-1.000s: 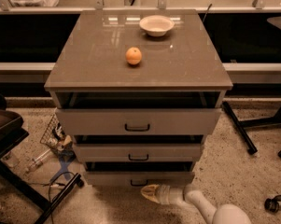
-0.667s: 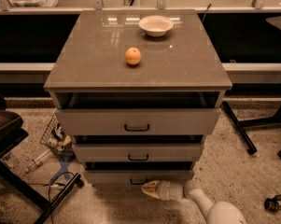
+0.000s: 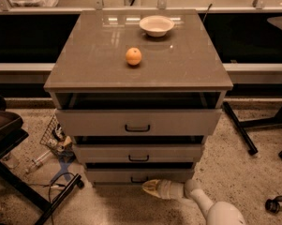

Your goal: Close bottom drawer

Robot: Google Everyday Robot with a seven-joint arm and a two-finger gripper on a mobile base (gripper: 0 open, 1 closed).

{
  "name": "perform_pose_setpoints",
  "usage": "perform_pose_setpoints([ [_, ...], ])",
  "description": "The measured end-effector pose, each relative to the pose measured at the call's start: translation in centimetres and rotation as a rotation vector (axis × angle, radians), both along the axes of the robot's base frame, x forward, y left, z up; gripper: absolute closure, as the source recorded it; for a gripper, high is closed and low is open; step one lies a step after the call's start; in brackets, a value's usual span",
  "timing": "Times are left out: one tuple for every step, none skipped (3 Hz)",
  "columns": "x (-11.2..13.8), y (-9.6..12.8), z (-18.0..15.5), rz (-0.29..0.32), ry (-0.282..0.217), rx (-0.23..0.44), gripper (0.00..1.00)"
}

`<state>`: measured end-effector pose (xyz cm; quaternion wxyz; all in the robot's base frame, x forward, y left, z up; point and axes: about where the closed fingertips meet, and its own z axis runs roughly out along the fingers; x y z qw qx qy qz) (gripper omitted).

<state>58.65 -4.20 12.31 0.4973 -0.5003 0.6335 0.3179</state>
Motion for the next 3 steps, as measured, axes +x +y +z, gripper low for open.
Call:
perform_pose_setpoints([
  [-0.08,0.27,-0.04,0.003,0.001,0.002,0.38],
  [-0.18,0.59,-0.08,0.007,0.003,0.005,0.06],
  [-0.42,0.74,-0.08,0.007,0.003,0.005,0.0],
])
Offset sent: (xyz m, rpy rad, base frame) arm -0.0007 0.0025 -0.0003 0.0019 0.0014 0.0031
